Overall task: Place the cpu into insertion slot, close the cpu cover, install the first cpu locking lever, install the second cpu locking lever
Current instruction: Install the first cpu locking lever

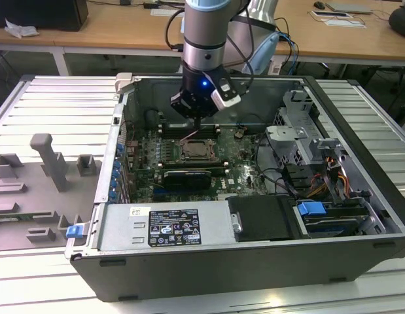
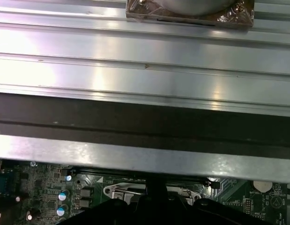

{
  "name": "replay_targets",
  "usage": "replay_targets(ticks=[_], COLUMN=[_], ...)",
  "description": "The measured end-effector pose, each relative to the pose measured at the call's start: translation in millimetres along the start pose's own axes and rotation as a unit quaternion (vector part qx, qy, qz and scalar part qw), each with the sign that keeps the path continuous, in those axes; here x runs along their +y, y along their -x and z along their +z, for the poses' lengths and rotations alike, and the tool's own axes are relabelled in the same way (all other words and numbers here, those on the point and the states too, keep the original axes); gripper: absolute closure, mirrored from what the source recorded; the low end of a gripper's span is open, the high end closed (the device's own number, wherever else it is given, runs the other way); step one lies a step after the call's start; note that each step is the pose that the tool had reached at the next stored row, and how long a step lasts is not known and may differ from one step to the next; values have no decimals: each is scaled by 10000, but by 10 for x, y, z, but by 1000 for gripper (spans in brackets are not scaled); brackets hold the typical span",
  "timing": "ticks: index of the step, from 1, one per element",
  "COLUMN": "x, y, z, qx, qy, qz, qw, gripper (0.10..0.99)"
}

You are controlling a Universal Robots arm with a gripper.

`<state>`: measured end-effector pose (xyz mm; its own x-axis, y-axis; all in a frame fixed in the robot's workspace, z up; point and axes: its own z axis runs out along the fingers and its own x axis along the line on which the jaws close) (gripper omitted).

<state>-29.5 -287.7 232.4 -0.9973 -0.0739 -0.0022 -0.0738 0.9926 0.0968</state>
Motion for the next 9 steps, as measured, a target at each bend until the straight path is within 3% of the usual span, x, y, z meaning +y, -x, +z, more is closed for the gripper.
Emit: replay_targets(ticks=[9], x=[-17], y=[87], z=[107], qx=[2], qy=[2], qz=[0], qw=[10000], gripper=[980])
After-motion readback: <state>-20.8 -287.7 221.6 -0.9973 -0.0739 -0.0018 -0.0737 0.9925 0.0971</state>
